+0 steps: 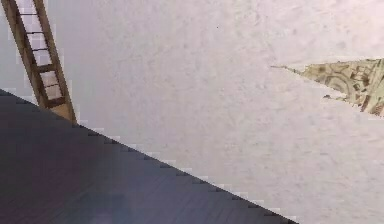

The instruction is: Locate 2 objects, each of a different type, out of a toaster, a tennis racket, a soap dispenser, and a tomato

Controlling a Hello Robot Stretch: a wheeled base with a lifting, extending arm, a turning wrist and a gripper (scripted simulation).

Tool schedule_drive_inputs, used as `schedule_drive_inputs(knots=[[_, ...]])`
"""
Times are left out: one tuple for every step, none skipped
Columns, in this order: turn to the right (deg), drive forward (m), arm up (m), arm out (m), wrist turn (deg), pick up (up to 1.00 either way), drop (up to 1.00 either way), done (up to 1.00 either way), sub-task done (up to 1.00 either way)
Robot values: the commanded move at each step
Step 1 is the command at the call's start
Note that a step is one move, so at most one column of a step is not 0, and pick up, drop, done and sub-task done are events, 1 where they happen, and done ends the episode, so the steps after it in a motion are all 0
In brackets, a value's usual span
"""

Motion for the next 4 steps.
schedule_drive_inputs(knots=[[-45.0, 0.00, 0.00, 0.00, 0.0, 0.00, 0.00, 0.00, 0.00], [-12.0, 0.00, 0.00, 0.00, 0.0, 0.00, 0.00, 0.00, 0.00], [0.0, 1.00, 0.00, 0.00, 0.0, 0.00, 0.00, 0.00, 0.00], [0.0, 0.50, 0.00, 0.00, 0.0, 0.00, 0.00, 0.00, 0.00]])
